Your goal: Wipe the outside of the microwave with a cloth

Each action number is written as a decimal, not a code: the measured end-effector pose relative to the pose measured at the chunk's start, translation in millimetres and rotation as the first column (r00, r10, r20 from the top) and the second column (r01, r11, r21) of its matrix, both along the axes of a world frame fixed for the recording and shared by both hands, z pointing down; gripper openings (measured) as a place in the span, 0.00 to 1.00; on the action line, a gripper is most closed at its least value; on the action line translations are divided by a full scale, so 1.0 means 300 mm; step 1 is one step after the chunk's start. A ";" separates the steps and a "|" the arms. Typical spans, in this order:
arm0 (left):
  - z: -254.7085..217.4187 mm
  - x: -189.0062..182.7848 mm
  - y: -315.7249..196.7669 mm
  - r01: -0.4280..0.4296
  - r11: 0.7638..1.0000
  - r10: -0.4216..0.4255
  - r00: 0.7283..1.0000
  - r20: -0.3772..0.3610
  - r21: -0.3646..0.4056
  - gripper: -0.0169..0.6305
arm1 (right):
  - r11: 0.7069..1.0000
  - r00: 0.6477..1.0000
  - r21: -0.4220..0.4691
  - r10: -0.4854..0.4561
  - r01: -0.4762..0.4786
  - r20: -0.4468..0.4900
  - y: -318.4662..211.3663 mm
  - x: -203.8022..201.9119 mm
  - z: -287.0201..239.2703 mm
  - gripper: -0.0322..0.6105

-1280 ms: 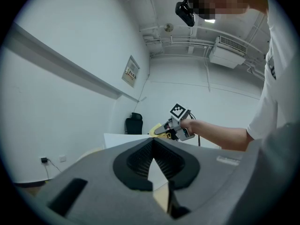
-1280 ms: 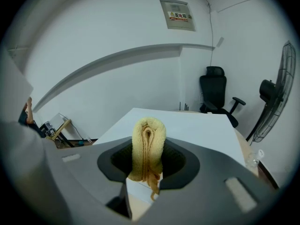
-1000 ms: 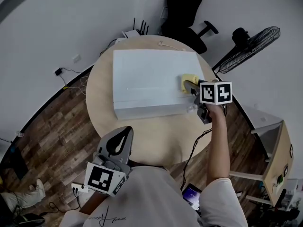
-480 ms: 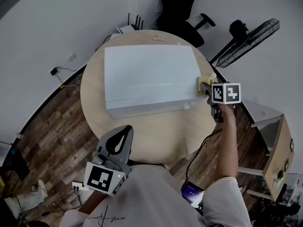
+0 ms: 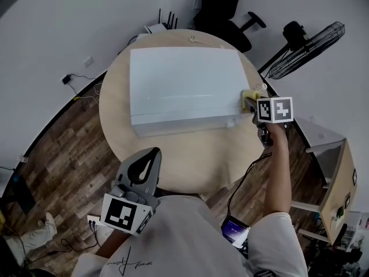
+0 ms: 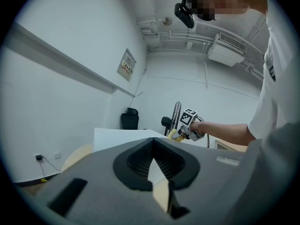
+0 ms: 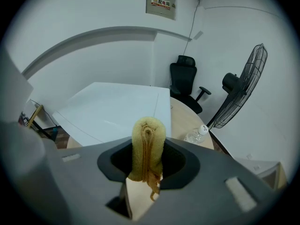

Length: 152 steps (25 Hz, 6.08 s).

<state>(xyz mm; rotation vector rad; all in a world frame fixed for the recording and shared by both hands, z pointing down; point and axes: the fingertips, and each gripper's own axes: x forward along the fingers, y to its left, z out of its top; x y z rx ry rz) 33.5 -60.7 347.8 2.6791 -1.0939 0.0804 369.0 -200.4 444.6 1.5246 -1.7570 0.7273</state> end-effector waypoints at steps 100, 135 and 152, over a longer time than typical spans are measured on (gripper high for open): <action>-0.065 -0.220 0.172 0.243 0.968 -0.244 0.970 -0.001 0.057 0.01 | 0.867 0.799 0.364 -0.470 0.339 0.375 0.221 -0.941 -0.213 0.26; 0.130 0.020 0.337 0.335 0.942 -0.332 0.940 0.080 -0.022 0.01 | 0.841 0.882 0.523 -0.346 0.141 0.319 0.743 -0.308 -0.171 0.25; 0.129 0.052 0.334 0.343 0.939 -0.340 0.936 0.094 -0.014 0.01 | 0.824 0.880 0.542 -0.371 0.164 0.297 0.766 -0.287 -0.176 0.25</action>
